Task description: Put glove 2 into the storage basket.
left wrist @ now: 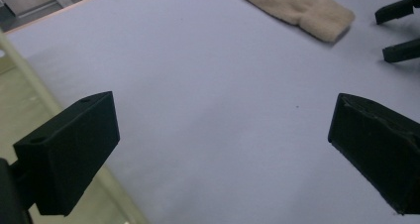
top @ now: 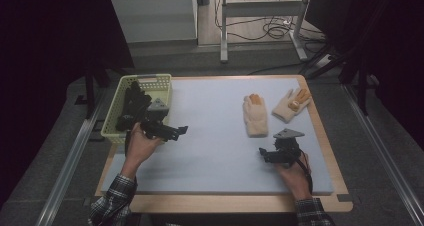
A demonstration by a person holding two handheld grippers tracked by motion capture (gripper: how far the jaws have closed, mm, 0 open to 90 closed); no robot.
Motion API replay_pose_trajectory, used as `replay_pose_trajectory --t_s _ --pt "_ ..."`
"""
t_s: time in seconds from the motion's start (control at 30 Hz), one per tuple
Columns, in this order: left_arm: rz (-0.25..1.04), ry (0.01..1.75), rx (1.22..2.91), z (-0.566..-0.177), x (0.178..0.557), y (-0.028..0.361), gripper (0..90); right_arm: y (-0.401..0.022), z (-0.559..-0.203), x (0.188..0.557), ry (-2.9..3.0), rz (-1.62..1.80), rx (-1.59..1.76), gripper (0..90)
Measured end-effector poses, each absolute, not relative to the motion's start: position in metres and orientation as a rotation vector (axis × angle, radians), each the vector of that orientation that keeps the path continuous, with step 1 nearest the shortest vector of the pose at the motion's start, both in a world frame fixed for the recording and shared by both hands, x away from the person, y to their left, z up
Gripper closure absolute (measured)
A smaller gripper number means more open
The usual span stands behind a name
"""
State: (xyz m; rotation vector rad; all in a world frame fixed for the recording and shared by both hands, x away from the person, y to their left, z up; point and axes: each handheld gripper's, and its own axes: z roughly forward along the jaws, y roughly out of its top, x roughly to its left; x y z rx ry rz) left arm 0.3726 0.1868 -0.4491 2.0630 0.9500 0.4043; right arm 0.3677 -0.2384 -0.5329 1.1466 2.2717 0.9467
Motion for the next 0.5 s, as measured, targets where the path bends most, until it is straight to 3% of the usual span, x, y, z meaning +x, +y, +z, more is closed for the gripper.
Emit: replay_pose_trajectory --t_s 0.5 --pt "0.379 0.829 2.101 -0.478 0.339 0.151 0.3 -0.238 -0.533 0.367 2.268 0.945 1.144 16.7"
